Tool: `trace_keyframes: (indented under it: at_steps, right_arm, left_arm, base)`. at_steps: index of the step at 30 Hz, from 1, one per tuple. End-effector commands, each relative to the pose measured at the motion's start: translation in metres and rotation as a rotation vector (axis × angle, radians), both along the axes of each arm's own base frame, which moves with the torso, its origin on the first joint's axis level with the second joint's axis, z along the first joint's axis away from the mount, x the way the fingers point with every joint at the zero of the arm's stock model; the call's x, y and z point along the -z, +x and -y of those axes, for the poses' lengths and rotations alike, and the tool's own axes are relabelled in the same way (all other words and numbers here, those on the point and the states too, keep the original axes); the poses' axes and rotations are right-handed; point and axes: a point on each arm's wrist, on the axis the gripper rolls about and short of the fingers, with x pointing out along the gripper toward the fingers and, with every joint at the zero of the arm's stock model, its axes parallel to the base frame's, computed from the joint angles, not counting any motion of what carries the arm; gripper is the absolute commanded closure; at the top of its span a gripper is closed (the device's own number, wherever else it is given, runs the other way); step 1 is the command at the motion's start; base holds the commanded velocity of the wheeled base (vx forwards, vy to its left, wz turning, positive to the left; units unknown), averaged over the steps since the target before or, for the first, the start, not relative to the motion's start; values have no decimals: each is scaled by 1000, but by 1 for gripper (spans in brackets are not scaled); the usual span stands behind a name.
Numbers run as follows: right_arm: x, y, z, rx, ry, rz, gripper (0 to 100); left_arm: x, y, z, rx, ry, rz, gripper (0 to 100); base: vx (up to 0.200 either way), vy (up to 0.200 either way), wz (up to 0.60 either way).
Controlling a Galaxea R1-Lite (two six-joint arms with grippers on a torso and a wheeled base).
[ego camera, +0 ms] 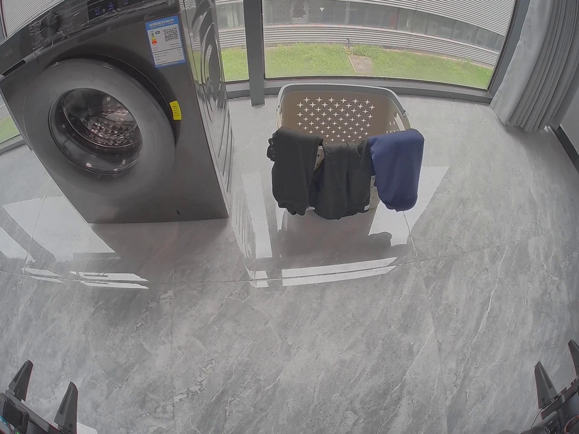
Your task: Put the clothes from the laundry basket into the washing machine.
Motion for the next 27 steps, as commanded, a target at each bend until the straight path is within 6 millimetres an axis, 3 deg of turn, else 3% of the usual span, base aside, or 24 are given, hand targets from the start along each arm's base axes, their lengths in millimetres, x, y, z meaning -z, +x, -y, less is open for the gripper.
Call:
trace_keyframes:
  at_steps: [1, 7, 19, 27]
  right_arm:
    - [5, 0, 0, -1, -1, -2, 0]
    - [5, 0, 0, 1, -1, -2, 0]
    - [5, 0, 0, -1, -1, -2, 0]
    - [5, 0, 0, -1, -1, -2, 0]
  left_arm:
    - [4, 0, 0, 0, 0, -6, 0]
    - [4, 0, 0, 0, 0, -6, 0]
    - [4, 0, 0, 0, 1, -6, 0]
    - [4, 0, 0, 0, 0, -6, 0]
  base:
    - [0, 0, 0]
    - [0, 0, 0]
    - [200, 0, 0]
    - [0, 0, 0]
